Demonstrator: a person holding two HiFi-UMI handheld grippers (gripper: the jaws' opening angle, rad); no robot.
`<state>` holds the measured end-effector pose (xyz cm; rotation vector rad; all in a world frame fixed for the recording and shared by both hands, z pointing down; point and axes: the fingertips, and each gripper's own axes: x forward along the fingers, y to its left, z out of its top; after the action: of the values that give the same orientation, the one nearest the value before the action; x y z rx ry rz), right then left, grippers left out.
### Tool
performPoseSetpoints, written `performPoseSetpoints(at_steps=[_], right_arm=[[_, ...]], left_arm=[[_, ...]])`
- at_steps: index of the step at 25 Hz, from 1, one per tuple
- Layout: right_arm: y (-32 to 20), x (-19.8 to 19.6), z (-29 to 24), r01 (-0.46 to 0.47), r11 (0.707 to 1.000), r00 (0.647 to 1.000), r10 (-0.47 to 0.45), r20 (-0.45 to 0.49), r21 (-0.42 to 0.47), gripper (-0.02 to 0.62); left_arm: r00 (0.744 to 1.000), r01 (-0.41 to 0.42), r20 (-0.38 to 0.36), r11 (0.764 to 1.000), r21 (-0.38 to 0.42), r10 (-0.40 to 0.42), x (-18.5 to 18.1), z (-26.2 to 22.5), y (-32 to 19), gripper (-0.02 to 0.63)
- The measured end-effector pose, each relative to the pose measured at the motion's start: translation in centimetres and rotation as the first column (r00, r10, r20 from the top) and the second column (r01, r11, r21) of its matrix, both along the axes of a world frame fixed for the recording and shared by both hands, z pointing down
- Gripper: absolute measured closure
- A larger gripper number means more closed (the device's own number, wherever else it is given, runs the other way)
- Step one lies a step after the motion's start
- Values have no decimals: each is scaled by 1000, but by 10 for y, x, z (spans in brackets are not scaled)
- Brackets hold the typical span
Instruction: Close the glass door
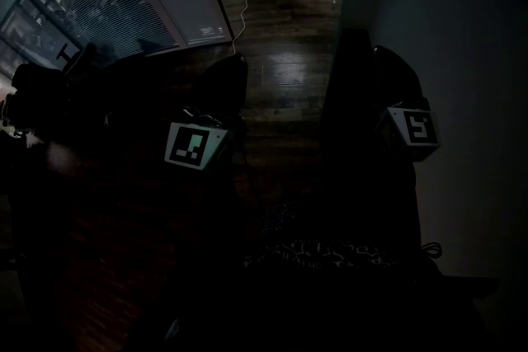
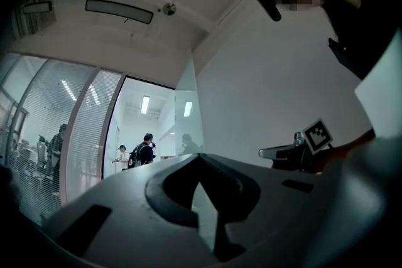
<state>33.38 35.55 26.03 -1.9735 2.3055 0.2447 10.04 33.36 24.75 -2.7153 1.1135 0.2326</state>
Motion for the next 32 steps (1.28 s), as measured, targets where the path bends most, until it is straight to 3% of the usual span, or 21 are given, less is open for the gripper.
performPoseSetpoints(at_steps=[18,26,32], right_arm=[[-96,13,1,-124,992,992,124,24,-19,592],[-130,23,12,-127,991,991,129,29,-52,592],[-167,32,7,-107,993,994,108,13,-57,592]], left_arm=[[995,-97,-4,995,-4,97,8,-5,-119,604],[996,-88,-12,995,-43,87,10,6,-151,604],[998,-63,0,998,-30,63,18,-1,-182,604]])
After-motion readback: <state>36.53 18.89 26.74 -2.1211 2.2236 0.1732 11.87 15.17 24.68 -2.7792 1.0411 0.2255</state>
